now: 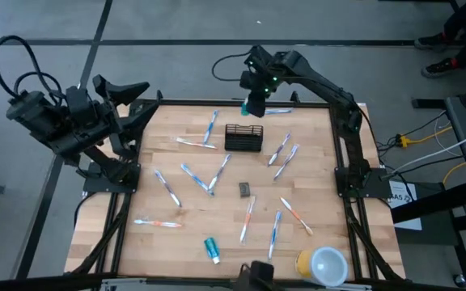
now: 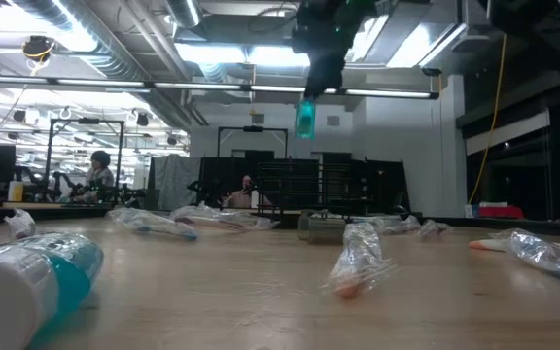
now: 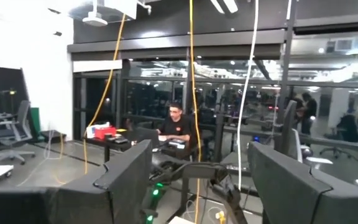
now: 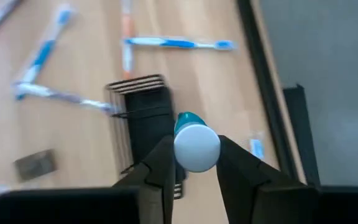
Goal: Pick & Place toothbrushing station
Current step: Put the top mouthwash into the middle section of the mesh organizer
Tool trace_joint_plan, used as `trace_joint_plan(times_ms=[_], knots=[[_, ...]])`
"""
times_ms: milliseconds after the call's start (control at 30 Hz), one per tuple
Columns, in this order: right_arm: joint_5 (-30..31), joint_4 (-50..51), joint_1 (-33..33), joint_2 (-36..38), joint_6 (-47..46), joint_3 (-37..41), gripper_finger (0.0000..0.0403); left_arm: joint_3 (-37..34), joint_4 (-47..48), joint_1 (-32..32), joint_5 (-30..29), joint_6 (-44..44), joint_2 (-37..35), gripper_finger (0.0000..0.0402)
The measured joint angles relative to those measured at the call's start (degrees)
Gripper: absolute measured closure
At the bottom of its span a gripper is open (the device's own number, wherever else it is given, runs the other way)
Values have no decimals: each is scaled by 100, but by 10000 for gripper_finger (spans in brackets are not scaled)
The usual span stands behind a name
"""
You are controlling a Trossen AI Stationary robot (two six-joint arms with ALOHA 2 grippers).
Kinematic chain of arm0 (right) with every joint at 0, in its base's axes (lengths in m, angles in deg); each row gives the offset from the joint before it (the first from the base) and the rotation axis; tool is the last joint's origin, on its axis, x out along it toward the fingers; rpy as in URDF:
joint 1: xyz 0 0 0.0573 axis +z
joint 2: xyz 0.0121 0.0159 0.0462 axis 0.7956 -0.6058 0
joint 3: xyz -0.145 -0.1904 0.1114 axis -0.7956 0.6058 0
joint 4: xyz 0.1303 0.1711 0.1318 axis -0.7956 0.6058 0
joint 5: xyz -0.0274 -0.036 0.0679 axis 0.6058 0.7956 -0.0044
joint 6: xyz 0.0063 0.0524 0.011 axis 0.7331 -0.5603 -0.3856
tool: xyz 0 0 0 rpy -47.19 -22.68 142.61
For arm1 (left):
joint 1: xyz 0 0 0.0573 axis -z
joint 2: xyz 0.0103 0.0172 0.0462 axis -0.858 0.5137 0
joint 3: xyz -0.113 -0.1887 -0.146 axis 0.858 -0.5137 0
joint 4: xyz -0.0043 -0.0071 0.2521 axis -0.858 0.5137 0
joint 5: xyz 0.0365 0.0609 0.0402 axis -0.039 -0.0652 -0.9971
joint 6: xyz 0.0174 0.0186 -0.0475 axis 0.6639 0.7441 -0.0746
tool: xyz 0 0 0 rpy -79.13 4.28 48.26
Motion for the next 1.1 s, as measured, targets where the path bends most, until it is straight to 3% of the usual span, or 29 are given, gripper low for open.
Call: trace_joint_plan(times_ms=[300,600,933,1100], knots=[[-355,37,374,89,299,178,313,-259,11,391,-282,64,-2,141],[-436,-192,565,264,332,1330,313,-435,9,622,-831,-32,33,141],[-280,-2322,745,2052,-197,3913,313,-435,359,703,-1299,-146,42,141],[-112,-3462,784,2495,-564,4600,313,-435,545,667,-1345,-242,44,141]])
